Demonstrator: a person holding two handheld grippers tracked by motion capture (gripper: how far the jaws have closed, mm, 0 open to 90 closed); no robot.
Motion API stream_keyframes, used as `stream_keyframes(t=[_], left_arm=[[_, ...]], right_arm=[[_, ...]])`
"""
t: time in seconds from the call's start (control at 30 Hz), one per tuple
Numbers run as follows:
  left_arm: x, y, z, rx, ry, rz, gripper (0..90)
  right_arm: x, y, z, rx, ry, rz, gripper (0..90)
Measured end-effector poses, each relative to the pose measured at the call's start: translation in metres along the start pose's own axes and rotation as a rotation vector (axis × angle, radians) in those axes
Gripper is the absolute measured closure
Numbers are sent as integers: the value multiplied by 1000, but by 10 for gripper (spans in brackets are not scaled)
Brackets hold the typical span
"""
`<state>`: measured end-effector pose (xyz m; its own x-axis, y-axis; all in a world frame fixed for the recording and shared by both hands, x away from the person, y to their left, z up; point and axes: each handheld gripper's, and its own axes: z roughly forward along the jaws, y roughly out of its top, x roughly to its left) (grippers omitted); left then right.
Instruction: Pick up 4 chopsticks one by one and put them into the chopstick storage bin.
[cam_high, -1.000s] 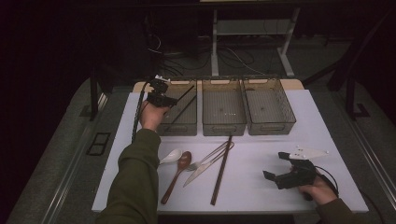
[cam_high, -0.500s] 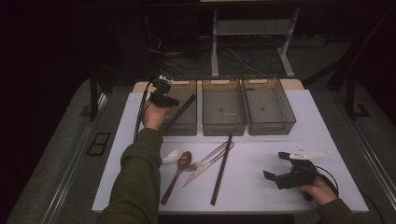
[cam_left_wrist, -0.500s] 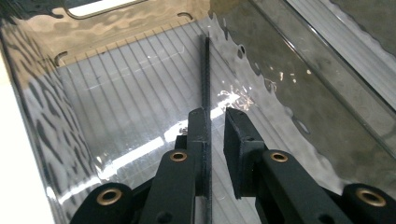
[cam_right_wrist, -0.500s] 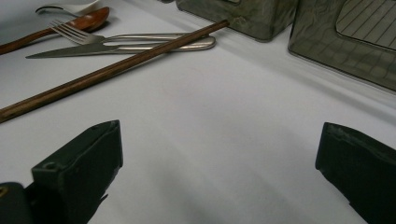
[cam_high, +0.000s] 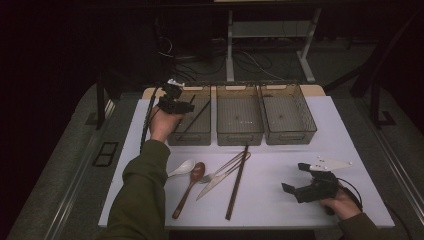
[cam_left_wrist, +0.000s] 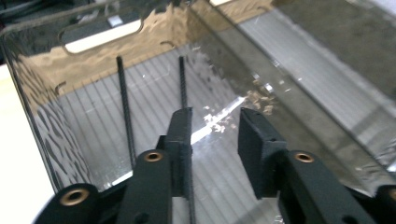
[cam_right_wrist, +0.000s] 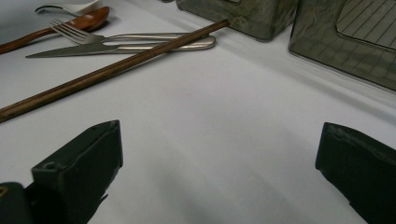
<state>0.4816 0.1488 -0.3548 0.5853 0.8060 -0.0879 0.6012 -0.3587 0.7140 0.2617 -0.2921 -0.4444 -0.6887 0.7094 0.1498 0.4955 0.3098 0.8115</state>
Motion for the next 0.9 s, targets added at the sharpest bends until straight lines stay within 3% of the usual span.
stream_keyframes(t=[0.23, 0.5, 0.9], left_arm=[[-16, -2, -15, -9, -31, 41, 508], [-41, -22, -27, -47, -90, 72, 471], [-82, -66, -47, -96, -183, 125, 685]], right_arm=[[0, 0, 0, 1, -1, 0, 4], [0, 0, 0, 1, -2, -1, 4], [1, 0, 1, 5, -5, 1, 4]])
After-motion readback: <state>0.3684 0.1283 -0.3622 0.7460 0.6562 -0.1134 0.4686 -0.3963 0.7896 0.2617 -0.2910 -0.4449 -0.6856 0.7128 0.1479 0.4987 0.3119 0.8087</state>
